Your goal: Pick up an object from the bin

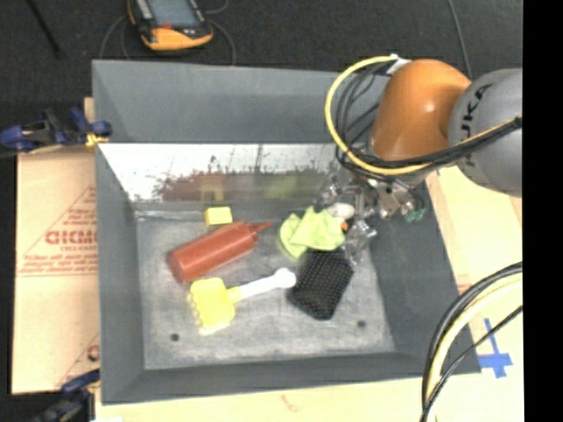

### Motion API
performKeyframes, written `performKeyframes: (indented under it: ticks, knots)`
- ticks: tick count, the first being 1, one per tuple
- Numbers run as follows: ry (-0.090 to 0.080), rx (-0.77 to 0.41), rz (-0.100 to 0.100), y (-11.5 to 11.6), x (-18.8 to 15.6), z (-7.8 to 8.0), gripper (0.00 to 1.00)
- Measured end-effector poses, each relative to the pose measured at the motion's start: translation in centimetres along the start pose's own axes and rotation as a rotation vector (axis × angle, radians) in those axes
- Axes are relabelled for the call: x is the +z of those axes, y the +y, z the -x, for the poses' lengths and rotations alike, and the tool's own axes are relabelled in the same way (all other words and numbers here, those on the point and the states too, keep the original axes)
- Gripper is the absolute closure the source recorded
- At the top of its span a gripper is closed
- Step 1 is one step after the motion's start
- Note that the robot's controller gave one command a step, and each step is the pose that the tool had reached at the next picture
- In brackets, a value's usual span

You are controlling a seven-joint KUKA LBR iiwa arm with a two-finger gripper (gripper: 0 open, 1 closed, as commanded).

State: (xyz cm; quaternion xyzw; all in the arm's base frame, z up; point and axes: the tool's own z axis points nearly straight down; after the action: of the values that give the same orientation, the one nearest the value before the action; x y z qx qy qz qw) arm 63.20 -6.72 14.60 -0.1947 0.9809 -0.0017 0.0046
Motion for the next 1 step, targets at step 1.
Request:
performKeyframes:
  ticks: [1]
  knots:
    - [-0.002, -0.079, -0.001, -0.1, 1.05, 0.02, 0.0]
